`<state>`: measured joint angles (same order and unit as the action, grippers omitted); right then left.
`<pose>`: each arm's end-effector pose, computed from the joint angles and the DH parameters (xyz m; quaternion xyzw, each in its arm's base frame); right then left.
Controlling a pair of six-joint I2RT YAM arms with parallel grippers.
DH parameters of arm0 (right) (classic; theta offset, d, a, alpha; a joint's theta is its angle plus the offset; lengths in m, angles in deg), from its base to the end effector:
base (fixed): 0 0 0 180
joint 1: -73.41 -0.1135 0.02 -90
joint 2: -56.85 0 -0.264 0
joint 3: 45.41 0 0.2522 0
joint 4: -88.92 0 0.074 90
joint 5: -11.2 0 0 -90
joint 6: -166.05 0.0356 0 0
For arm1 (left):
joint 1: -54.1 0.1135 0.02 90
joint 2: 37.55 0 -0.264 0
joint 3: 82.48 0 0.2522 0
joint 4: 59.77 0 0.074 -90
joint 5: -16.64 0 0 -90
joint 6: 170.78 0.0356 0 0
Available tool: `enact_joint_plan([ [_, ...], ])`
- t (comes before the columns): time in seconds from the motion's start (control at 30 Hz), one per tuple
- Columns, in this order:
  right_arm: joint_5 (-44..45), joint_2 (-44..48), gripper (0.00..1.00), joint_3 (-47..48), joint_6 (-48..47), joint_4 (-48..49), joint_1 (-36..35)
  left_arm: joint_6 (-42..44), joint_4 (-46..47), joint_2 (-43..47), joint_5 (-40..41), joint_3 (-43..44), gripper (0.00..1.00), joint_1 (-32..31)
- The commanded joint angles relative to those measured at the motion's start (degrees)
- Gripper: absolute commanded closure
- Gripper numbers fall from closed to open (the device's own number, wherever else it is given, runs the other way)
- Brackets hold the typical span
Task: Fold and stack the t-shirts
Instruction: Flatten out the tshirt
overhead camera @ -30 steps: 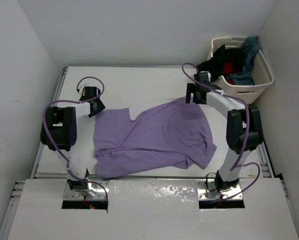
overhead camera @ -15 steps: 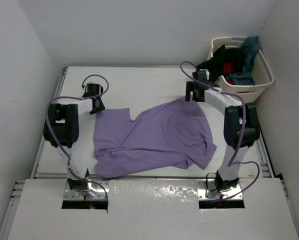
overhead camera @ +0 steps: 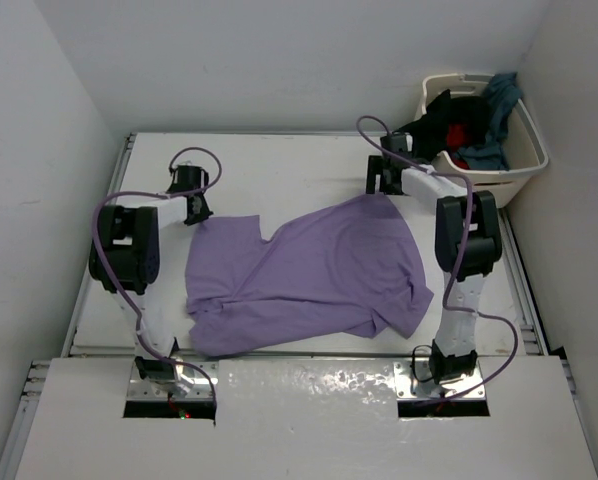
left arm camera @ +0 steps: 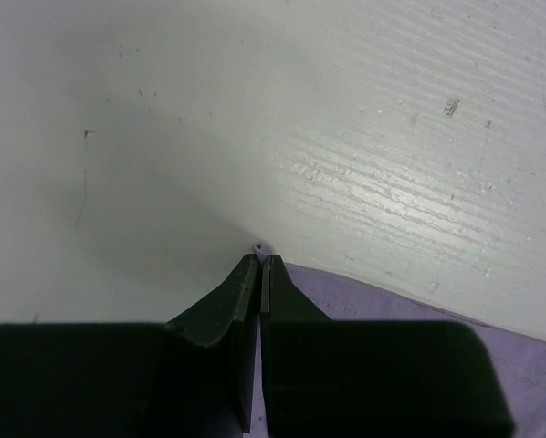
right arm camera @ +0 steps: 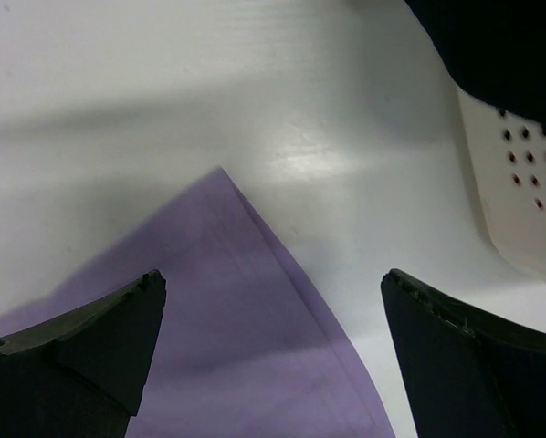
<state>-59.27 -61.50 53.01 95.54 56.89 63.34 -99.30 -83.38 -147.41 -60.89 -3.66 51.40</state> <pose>0.4439 0.0667 0.1752 0.1316 0.9240 -0.0731 0.3515 0.3886 -0.0106 0.1430 -0.1630 0.9336 0.0461 0.3157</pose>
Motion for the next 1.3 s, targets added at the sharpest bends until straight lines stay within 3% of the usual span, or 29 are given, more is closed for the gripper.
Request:
enact_joint_plan([
  [0.0,-2.4,-2.9,0.02,5.2,1.2,3.2,0.2,-1.0,-4.9,0.9,-0.6,-2.7,1.0,-0.7],
  [0.17,-2.7,-8.9,0.06,11.3,3.2,2.9,0.2,-2.2,-2.5,6.9,0.8,-5.3,1.0,-0.7],
  [0.4,-1.9,-11.7,0.12,11.0,4.9,2.7,0.2,-2.0,0.0,12.0,-1.0,-7.7,1.0,-0.8],
  [0.9,-4.4,-8.0,0.75,-0.3,9.3,7.4,0.3,-2.9,-1.1,14.2,-2.7,-4.7,1.0,-1.1],
  [0.97,-5.0,-6.3,0.97,-2.4,9.5,9.3,0.3,-3.0,-0.5,15.0,-3.4,-4.8,1.0,-1.1],
  [1.13,-4.7,-1.8,1.0,-4.2,5.7,12.9,0.3,-2.8,-0.3,18.3,-3.6,-3.9,1.0,-1.5],
  [1.27,-1.3,8.5,1.0,-6.7,2.2,16.4,0.3,-3.3,-1.6,23.1,-2.5,-2.1,1.0,-1.9],
])
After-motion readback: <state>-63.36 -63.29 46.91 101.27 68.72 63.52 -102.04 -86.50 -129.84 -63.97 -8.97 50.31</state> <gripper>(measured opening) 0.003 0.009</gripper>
